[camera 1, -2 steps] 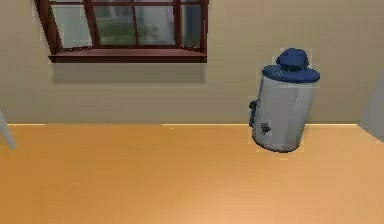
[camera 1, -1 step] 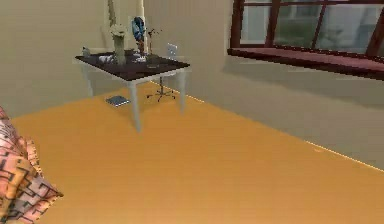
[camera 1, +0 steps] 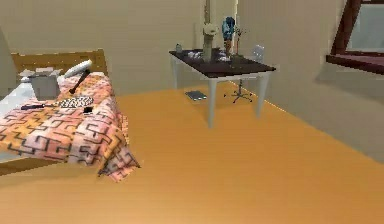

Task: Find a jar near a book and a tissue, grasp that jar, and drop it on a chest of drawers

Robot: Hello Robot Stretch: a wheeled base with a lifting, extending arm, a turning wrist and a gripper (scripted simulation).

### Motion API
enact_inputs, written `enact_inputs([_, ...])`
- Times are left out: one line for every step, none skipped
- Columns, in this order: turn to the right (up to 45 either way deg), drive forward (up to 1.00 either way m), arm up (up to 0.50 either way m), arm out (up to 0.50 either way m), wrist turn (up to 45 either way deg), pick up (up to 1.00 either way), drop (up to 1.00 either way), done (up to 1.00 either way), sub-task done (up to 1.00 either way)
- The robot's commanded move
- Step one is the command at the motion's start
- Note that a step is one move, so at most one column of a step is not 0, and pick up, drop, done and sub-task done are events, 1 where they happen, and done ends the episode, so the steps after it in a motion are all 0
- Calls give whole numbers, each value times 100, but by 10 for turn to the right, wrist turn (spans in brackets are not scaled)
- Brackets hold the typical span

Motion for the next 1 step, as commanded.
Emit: enact_inputs([-30,0,0,0,0,0,0,0,0])
